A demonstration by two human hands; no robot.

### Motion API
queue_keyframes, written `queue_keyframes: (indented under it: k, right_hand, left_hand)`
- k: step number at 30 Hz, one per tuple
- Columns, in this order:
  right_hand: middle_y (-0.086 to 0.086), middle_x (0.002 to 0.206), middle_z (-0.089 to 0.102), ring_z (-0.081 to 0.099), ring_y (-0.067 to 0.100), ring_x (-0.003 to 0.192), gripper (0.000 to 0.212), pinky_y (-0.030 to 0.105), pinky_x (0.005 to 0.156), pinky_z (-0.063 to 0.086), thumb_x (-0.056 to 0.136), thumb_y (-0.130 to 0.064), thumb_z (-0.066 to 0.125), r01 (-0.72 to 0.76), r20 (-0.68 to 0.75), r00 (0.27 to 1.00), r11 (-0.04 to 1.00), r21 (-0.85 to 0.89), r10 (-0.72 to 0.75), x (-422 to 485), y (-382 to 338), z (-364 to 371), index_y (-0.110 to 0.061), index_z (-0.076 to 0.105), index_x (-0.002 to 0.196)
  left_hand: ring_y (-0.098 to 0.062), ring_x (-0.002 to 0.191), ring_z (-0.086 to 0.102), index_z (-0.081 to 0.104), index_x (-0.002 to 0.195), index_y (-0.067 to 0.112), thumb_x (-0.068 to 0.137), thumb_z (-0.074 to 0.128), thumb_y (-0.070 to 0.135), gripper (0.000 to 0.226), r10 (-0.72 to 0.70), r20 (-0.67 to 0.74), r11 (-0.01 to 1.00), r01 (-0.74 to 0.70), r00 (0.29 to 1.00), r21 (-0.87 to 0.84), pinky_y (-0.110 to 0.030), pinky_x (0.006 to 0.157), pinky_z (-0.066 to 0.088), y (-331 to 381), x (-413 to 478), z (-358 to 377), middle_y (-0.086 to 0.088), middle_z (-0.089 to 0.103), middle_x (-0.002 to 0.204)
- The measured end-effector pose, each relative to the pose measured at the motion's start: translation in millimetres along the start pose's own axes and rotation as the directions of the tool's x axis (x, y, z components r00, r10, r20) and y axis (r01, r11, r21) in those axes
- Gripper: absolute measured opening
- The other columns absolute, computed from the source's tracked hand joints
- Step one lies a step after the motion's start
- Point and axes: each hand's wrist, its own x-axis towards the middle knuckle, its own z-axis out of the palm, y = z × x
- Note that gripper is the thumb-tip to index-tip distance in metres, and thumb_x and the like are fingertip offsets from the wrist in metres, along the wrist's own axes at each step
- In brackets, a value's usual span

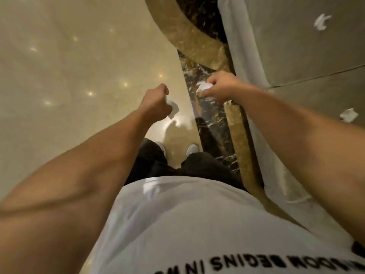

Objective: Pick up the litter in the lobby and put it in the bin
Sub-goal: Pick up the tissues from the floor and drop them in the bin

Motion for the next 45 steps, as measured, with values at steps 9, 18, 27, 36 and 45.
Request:
queue_keyframes:
  k: [9, 18, 27, 36, 45]
  right_hand:
    - [0.015, 0.086, 0.072, 0.072, 0.030, 0.069, 0.018, 0.050, 0.066, 0.060, 0.080, -0.017, 0.073, 0.008, -0.410, 0.900, 0.936, 0.351, 0.146, -144, -7, -24, -0.013, 0.065, 0.096]
    - [0.000, 0.093, 0.067, 0.071, 0.019, 0.058, 0.028, 0.022, 0.051, 0.055, 0.088, -0.015, 0.067, 0.033, -0.547, 0.613, 0.674, 0.738, 0.570, -278, 15, 71, -0.025, 0.064, 0.113]
    - [0.010, 0.129, 0.062, 0.057, 0.024, 0.117, 0.043, 0.020, 0.092, 0.041, 0.078, -0.005, 0.071, -0.104, -0.454, 0.333, 0.511, 0.853, 0.826, -423, 60, 173, -0.011, 0.066, 0.121]
    - [0.007, 0.125, 0.063, 0.062, 0.022, 0.109, 0.048, 0.032, 0.096, 0.052, 0.085, -0.011, 0.067, 0.007, -0.283, -0.025, 0.283, 0.959, 0.959, -619, 167, 328, -0.016, 0.056, 0.131]
    - [-0.002, 0.065, 0.067, 0.067, 0.019, 0.063, 0.010, 0.017, 0.052, 0.052, 0.086, -0.020, 0.066, 0.046, -0.054, -0.243, 0.068, 0.997, 0.969, -834, 262, 488, -0.016, 0.075, 0.085]
  left_hand:
    - [-0.036, 0.100, 0.061, 0.059, 0.113, 0.010, 0.080, 0.061, 0.033, 0.040, 0.356, 0.047, 0.912, -0.357, 0.933, 0.203, -0.035, 0.079, 0.048, 84, -33, -23, -0.017, 0.067, 0.112]
    - [-0.032, 0.114, 0.056, 0.057, 0.124, 0.009, 0.094, 0.047, 0.041, 0.045, 0.642, 0.344, 0.635, -0.726, 0.686, 0.264, -0.041, 0.097, 0.046, 125, -89, 27, -0.017, 0.060, 0.124]
    - [-0.029, 0.117, 0.053, 0.063, 0.117, 0.012, 0.099, 0.044, 0.031, 0.032, 0.661, 0.651, 0.370, -0.917, 0.374, 0.151, -0.038, 0.099, 0.043, 127, -237, 137, -0.013, 0.063, 0.119]
    - [-0.023, 0.099, 0.060, 0.058, 0.123, 0.017, 0.096, 0.046, 0.046, 0.041, 0.566, 0.811, 0.117, -0.989, 0.143, 0.093, -0.033, 0.082, 0.046, 189, -445, 303, -0.007, 0.065, 0.116]
    - [-0.016, 0.109, 0.058, 0.058, 0.123, 0.023, 0.094, 0.053, 0.041, 0.034, 0.441, 0.894, 0.219, -0.957, -0.077, -0.190, -0.027, 0.091, 0.046, 172, -695, 460, 0.001, 0.062, 0.122]
